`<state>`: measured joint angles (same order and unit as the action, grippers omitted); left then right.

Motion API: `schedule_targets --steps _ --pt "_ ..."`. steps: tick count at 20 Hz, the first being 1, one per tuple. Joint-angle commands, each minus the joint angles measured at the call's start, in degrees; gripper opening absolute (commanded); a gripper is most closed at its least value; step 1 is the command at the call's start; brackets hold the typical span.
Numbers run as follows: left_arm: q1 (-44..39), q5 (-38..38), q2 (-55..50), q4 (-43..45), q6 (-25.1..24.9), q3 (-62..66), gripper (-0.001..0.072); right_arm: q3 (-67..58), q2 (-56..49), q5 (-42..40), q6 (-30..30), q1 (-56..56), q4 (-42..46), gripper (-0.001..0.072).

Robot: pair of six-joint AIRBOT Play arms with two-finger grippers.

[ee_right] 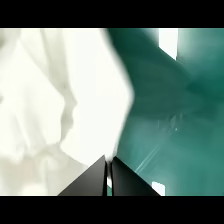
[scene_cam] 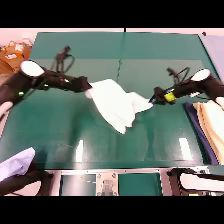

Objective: Fold the shirts.

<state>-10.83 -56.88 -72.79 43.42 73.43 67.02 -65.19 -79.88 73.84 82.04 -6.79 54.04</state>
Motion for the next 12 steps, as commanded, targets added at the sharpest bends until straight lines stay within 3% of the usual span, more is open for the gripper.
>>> schedule_targets --steps 1,7,12 --pt "2.36 -0.28 6.54 -0.7 -0.48 0.37 0.0019 -3.63 8.55 4.15 0.0 -4.61 -2.91 0.0013" --pt "2.36 -0.79 16.2 -5.62 -3.43 14.67 0.0019 -23.04 24.59 4.61 0.31 -9.86 -6.25 0.0013" --pt "2.36 -4.39 18.99 10.95 3.45 33.66 0.0019 -39.34 32.7 4.04 2.93 -18.58 -1.14 0.0014"
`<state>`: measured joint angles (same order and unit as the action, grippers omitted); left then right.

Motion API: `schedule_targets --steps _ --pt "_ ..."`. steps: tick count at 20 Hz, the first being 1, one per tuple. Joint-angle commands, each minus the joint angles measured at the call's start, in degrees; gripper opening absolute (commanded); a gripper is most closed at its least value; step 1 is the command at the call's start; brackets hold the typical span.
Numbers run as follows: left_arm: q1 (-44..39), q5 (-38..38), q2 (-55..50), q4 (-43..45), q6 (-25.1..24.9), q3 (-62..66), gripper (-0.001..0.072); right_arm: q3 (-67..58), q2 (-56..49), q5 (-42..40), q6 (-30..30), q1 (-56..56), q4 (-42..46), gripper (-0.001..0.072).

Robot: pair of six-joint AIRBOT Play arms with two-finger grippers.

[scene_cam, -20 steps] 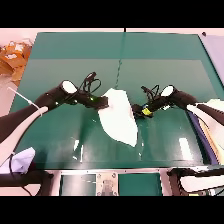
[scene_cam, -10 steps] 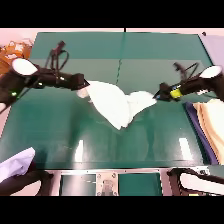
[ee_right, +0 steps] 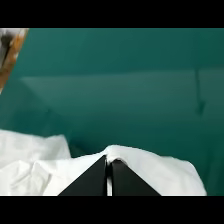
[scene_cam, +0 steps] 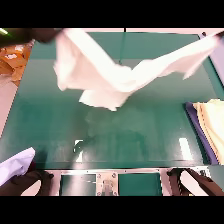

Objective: Fold the shirts.

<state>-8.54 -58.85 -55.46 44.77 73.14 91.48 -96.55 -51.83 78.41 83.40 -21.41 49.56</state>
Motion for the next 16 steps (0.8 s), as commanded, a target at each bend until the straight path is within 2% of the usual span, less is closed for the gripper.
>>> schedule_targets --steps 1,4,6,8,13,16 --pt "0.07 -3.69 1.66 13.92 5.73 11.13 0.0019 -8.2 5.99 -1.22 1.99 -3.98 5.22 0.0014" --pt "0.07 -8.24 0.39 19.39 8.07 10.54 0.002 -6.84 6.01 -0.85 2.08 -3.26 6.19 0.0014" --pt "0.07 -12.87 -2.08 19.26 8.02 7.65 0.002 -1.49 5.22 -1.49 2.08 -1.9 5.99 0.0014" --pt "0.07 -13.57 -5.88 19.39 7.82 2.64 0.002 6.78 4.09 -3.78 2.01 -0.5 5.99 0.0014" --pt "0.07 -12.7 -22.75 15.23 5.55 -8.04 0.002 32.44 -2.89 -19.5 0.11 5.16 5.99 0.0014" --pt "0.07 -12.35 -34.93 12.98 4.39 -9.42 0.0022 40.3 -12.09 -27.19 -1.25 9.4 5.99 0.0015"
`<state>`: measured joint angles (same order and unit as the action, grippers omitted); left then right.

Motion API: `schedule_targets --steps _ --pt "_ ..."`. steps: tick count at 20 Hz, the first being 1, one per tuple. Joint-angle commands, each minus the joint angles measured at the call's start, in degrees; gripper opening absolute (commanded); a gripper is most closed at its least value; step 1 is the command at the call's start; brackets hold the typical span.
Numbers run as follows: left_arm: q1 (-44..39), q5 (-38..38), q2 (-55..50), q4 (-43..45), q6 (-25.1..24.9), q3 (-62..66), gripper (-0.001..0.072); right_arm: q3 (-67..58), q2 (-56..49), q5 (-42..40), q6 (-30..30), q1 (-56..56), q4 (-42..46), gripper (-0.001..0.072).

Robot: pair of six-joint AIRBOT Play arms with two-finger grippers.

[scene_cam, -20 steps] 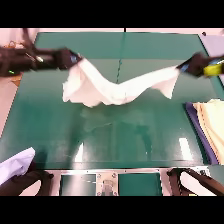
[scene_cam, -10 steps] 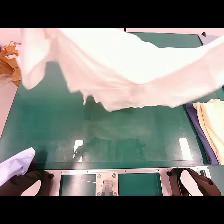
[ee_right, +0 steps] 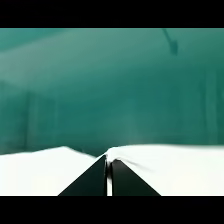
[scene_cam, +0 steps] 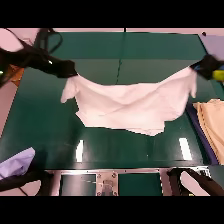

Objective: Fold the shirts.

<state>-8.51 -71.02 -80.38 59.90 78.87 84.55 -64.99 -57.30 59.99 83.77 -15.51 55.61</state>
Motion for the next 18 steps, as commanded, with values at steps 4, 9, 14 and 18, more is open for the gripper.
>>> schedule_targets --steps 4,9,14,18 --pt "2.08 -0.94 -14.95 1.22 2.19 -2.19 0.0681 9.35 -18.69 -9.46 -4.11 4.0 -0.02 0.0014" --pt "5.27 -17.07 -14.03 0.79 4.63 -1.14 0.0604 9.38 -21.64 -9.51 -7.61 2.03 0.13 0.0014" --pt "-0.81 -6.25 -13.53 -1.99 3.98 -9.2 0.0538 9.38 -21.66 -9.07 -7.96 1.86 0.13 0.0015" --pt "-3.21 1.68 -13.68 -2.58 3.58 -12.74 0.0538 9.38 -21.64 -8.07 -7.93 1.86 0.11 0.0015"
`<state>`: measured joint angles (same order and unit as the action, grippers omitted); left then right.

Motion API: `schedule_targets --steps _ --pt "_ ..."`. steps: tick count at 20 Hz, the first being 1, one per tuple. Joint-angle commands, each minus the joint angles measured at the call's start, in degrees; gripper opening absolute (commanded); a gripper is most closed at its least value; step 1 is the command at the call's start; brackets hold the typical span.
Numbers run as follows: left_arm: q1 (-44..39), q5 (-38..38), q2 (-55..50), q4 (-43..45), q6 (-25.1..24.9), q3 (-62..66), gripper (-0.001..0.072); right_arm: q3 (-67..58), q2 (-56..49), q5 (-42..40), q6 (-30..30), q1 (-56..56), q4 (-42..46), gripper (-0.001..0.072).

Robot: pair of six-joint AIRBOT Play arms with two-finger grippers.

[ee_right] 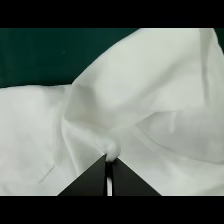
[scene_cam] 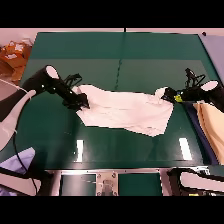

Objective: Fold the shirts.

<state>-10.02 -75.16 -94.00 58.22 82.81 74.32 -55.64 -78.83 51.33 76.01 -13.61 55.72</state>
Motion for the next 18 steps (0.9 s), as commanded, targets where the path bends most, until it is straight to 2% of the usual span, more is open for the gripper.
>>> schedule_targets --steps 1,7,8,9,10,13,18 --pt "-1.7 6.19 -0.13 -1.36 -0.35 -2.93 0.0538 0.02 -0.11 0.59 -0.17 -0.02 -0.07 0.0015" --pt "-1.7 8.92 -0.63 -3.54 -0.94 -5.2 0.0535 0.02 -0.11 0.94 -0.17 0.04 -0.17 0.0015" --pt "-1.7 8.46 -0.66 -3.54 -1.33 -5.25 0.0389 0.02 -0.11 1.29 -0.17 0.04 -0.17 0.0015" --pt "-1.7 8.02 -0.66 -4.07 -3.1 -5.22 0.0126 0.02 -0.11 1.7 -0.17 0.04 -0.17 0.0014" --pt "-1.7 7.37 -0.66 -5.2 -5.27 -5.22 0.002 0.02 -0.11 2.12 -0.13 0.04 -0.2 0.0015" --pt "-1.64 6.27 0.26 -9.07 -6.91 -4.35 0.0019 -0.7 -0.11 4.5 0.04 -0.07 -0.15 0.0013" --pt "-1.64 3.87 11.96 -3.08 -5.49 11.37 0.0018 -16.06 2.05 14.32 4.07 -1.01 0.02 0.0011"
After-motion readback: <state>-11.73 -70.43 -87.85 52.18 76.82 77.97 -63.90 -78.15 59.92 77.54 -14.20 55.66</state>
